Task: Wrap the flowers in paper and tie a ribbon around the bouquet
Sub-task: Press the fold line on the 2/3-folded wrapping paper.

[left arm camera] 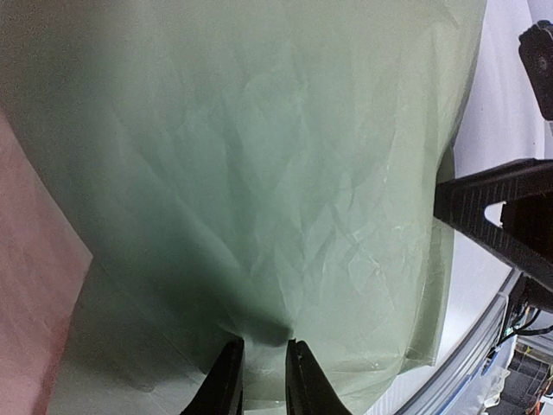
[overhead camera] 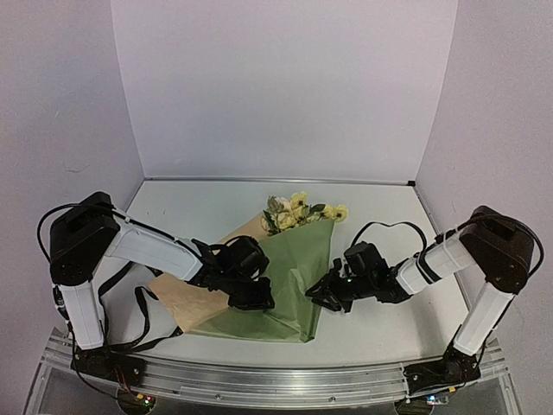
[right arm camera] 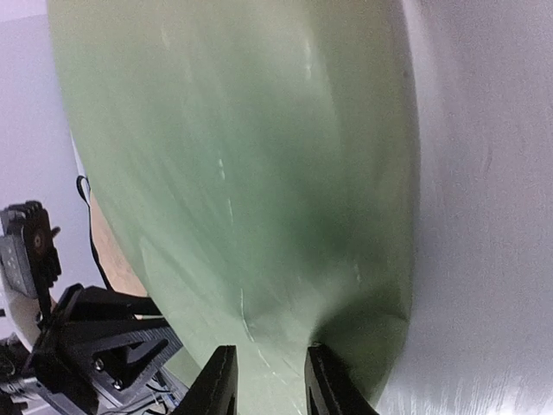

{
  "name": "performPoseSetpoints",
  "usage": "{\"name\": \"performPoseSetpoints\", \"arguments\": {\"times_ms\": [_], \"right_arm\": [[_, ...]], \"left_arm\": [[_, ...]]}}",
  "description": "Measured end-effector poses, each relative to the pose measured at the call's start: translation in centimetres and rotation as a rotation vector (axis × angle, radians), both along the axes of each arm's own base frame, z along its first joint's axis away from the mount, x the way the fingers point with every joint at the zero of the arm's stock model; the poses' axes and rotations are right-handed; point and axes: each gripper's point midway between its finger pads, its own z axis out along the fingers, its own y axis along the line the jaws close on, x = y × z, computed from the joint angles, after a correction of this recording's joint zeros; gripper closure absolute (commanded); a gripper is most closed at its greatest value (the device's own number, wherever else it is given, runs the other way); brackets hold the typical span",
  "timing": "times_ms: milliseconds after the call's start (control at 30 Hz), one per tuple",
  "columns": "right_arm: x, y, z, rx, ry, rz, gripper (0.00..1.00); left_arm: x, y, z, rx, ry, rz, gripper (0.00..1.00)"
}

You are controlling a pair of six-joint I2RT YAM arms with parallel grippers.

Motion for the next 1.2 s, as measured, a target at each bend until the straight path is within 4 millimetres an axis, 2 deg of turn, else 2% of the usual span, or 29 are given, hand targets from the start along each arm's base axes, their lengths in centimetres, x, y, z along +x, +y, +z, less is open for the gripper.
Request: {"name": "performPoseSetpoints", "arguments": {"times_ms": [300,600,800,933,1033,1200], "right_arm": [[2.6,-0.4,0.2,0.037,0.003,-0.072,0.71],[3.3,-0.1,0.9,0.050,-0.009,-0.077,0.71],[5.8,1.2,3.8,0.108,-0.054,-0.081,0.71],[7.8,0.7,5.0,0.133,-0.077,-0.115,0.71],[9.1,-0.4,4.4,0.129,-0.062,-0.149,0.71],[10.4,-2.5,1.9,0.102,-0.008,-0.196,0.71]], "left_arm": [[0.0,0.0,0.0,0.004,-0.005,-0.004,0.81],[0.0,0.1,0.0,0.018,-0.019,-0.021,0.81],[0.1,0.3,0.0,0.031,-0.028,-0.027,0.82],[0.2,0.4,0.0,0.041,-0.032,-0.026,0.82],[0.2,0.4,0.0,0.042,-0.034,-0.028,0.82],[0.2,0.5,0.0,0.053,-0.035,-0.025,0.82]]}}
